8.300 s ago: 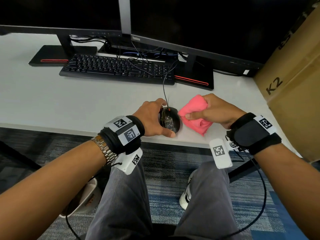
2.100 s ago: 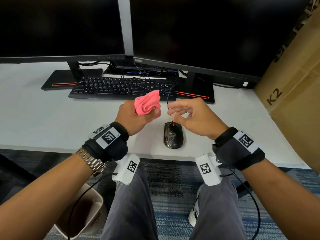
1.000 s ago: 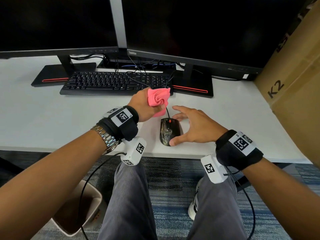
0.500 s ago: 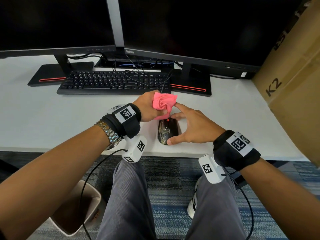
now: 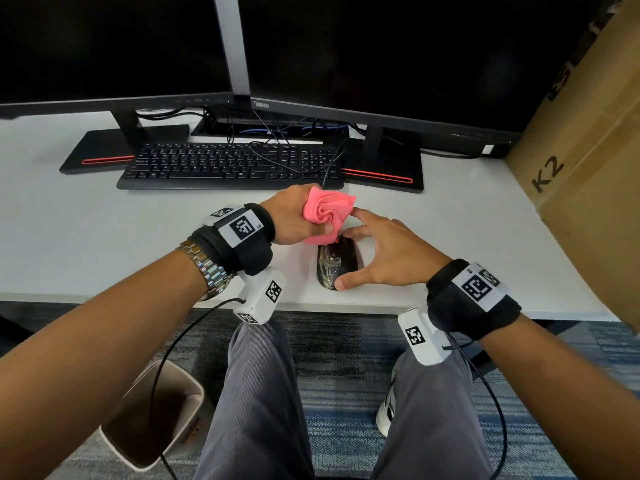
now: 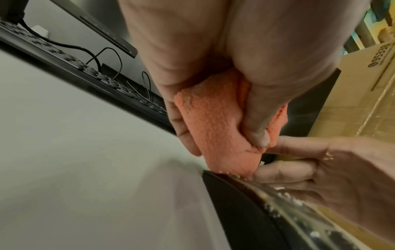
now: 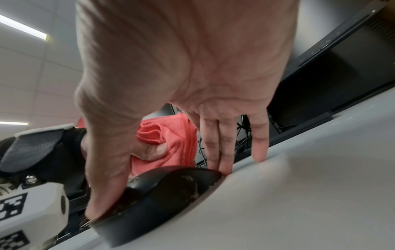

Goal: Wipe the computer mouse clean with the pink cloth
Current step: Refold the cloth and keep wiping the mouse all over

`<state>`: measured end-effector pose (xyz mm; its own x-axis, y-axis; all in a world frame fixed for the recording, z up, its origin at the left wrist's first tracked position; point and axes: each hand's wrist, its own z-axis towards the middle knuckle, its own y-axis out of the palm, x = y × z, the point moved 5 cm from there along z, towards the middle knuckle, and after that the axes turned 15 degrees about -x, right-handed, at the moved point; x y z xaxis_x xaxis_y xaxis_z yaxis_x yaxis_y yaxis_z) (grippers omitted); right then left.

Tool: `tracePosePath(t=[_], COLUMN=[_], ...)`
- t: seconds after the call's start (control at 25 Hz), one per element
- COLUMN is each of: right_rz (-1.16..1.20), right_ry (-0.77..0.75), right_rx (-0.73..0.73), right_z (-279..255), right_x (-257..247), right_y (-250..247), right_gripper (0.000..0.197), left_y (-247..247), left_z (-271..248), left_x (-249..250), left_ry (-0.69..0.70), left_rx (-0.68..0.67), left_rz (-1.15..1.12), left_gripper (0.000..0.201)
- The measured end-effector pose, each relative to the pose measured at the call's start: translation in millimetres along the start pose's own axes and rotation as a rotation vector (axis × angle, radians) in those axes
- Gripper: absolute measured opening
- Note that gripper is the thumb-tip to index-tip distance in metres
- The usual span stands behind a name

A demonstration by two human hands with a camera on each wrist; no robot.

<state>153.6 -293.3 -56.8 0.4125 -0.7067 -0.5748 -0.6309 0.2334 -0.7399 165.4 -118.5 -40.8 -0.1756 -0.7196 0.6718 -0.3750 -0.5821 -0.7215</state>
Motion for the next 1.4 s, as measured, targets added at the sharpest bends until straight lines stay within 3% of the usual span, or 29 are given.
tracePosePath(t=[0.2,0.72,1.04,1.4], right_rz=[0.001,0.008,0.000,0.034], right_ry=[0.028,0.021,0.032,0.017], right_rx=[-0.013,-0.010,-0.011,0.001], right_z=[1.5,1.7,1.6,3.2], right_x=[2.6,3.1,3.5,7.2], right_y=[0.6,1.0,0.9,1.8], right_gripper=[0.130,0.126,0.124,0.123], left_y=[-4.7,2.7,-0.5,7.3], left_z=[8.3,-4.5,-0.5,-12.4], left_x=[-3.0,-0.6,-15.9,-6.5], left_ry=[0.009,0.027,-0.040,0.059], left_rx=[0.091,0.024,0.109,0.083], left_rz=[-0.079,-0.081,0.001,-0.024], left_gripper=[0.024,0.025,0.019,0.020])
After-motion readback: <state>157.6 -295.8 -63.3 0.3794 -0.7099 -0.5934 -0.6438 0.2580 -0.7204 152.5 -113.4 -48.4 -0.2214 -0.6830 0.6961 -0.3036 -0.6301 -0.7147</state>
